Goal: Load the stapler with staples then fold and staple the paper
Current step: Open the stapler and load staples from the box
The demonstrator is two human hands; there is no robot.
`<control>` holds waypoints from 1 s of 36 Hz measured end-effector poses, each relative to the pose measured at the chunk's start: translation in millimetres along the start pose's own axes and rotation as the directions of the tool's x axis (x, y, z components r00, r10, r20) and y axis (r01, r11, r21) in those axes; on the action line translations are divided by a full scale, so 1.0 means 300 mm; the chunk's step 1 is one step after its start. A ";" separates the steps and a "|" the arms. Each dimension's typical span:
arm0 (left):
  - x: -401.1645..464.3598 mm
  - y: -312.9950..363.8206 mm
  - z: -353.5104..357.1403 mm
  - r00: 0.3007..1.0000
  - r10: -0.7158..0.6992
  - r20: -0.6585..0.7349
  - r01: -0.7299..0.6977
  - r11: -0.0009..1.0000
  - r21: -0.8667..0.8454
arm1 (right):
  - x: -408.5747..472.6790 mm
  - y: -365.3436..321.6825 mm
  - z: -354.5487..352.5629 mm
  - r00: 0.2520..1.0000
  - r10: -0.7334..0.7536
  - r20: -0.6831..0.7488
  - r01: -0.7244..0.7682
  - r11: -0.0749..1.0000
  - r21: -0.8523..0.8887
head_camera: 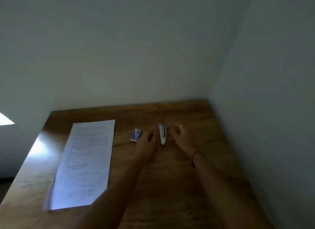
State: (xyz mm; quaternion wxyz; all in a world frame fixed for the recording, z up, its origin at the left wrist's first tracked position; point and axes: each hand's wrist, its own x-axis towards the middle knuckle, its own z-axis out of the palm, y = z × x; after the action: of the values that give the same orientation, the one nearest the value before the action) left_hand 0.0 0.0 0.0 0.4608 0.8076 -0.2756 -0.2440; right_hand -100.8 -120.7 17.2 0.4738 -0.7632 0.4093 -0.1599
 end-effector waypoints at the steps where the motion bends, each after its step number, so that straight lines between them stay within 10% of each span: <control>1: -0.002 0.003 0.005 1.000 -0.001 -0.020 0.001 1.000 0.003 | 0.005 -0.001 0.006 1.000 0.014 0.017 -0.014 1.000 -0.002; 21: 0.011 -0.004 0.051 0.998 0.049 0.048 -0.057 0.981 0.183 | 0.029 -0.056 0.049 0.995 0.068 0.078 -0.058 0.991 -0.124; 36: -0.201 -0.039 -0.043 0.969 -0.023 0.246 0.120 0.913 -0.389 | -0.221 0.021 0.072 0.992 0.096 0.081 -0.124 0.852 0.508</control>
State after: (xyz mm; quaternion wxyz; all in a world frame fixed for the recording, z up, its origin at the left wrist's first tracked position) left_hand -33.0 53.3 4.1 0.5709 0.6709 -0.2427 -0.4064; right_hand -130.8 -57.6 10.6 0.6784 -0.5892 0.3826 -0.2152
